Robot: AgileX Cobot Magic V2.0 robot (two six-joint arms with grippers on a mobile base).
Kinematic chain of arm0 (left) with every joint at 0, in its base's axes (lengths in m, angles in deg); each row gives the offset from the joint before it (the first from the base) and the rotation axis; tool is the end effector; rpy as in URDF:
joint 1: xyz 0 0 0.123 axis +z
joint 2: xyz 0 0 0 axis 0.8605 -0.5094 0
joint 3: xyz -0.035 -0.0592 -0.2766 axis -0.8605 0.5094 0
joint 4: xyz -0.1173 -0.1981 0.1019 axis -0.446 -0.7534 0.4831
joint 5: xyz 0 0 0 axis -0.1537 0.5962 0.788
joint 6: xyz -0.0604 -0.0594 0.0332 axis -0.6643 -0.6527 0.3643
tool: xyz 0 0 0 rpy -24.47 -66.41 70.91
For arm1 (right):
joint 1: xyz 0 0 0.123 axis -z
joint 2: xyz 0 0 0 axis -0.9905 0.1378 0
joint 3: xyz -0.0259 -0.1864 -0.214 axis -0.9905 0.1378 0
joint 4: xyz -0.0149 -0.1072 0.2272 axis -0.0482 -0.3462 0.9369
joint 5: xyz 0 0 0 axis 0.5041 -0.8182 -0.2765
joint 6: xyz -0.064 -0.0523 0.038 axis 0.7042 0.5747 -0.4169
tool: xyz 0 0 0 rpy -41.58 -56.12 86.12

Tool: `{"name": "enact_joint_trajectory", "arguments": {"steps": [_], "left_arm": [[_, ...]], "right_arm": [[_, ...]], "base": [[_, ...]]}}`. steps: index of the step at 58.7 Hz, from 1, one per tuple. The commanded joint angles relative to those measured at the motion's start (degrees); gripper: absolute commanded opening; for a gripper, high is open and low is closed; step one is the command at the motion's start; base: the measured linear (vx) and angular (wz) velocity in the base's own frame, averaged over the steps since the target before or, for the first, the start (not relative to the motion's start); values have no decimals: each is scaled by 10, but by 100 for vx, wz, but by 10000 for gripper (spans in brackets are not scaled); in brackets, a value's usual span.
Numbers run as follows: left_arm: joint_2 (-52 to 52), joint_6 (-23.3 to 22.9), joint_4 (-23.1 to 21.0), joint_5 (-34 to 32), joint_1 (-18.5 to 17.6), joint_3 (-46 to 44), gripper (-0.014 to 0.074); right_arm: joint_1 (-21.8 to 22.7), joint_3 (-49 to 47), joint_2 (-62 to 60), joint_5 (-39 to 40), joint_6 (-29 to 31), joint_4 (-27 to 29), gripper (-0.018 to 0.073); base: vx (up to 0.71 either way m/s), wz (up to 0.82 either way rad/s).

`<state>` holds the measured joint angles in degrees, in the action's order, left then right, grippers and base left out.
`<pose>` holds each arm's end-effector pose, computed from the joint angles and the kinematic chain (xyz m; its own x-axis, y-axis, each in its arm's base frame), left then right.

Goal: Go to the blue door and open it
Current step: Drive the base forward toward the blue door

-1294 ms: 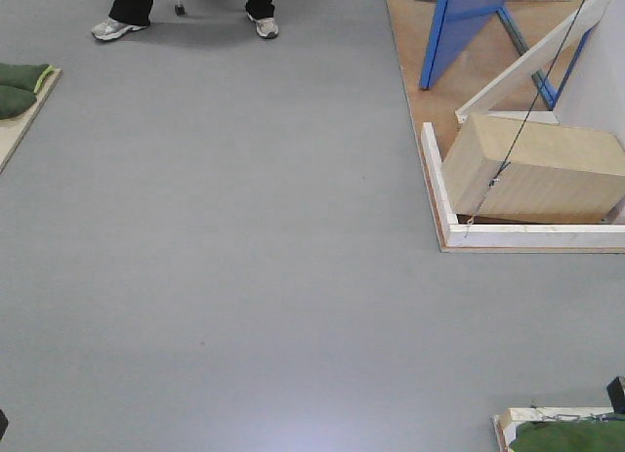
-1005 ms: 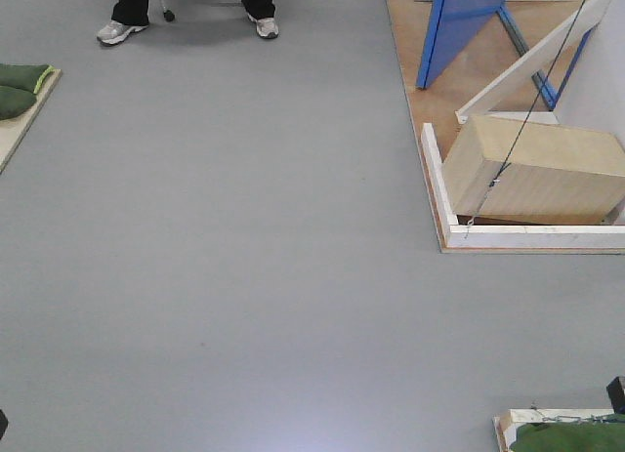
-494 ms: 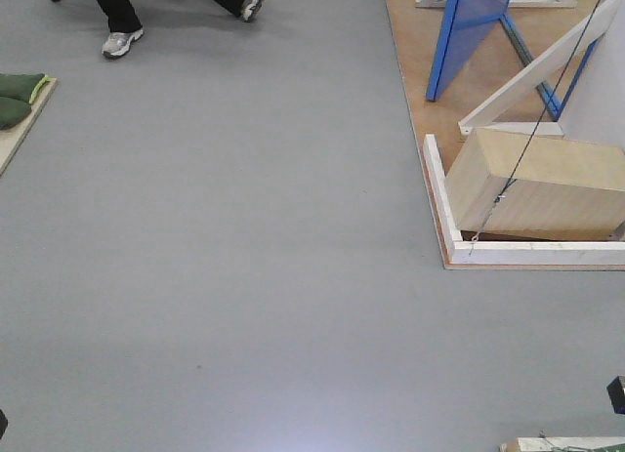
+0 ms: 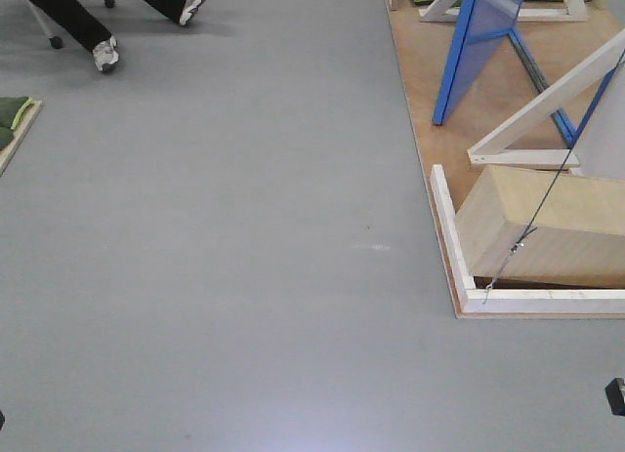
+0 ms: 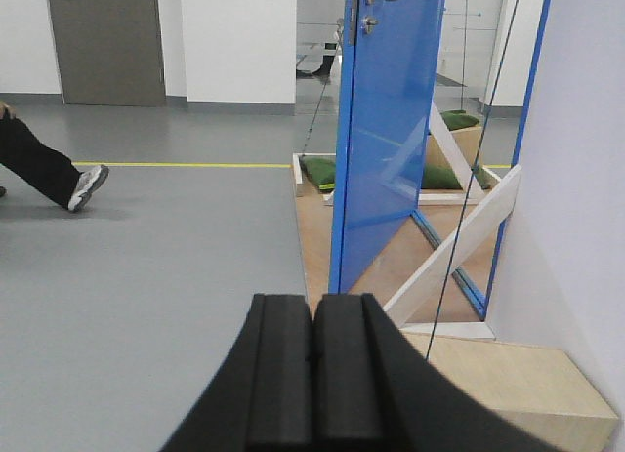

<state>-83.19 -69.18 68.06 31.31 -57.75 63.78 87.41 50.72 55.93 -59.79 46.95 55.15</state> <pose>0.0547 0.0033 0.1800 -0.2050 0.0400 -0.9780 -0.0372 0.9981 0.0486 0.0565 -0.0047 0.1903 -0.0824 -0.0338 -0.9960 0.0824 0.9958 -0.0406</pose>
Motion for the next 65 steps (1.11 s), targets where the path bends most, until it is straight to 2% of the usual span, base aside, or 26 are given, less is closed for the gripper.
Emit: {"name": "enact_joint_trajectory", "arguments": {"steps": [1, 65], "left_arm": [[12, -4, -2, -49, 11, -15, 73], [9, -4, -2, -49, 14, -15, 73]], "right_arm": [[0, 1, -13, 48, 3, -1, 12], [0, 1, -10, 48, 3, -1, 12]], "base": [[41, -4], [49, 0]]}}
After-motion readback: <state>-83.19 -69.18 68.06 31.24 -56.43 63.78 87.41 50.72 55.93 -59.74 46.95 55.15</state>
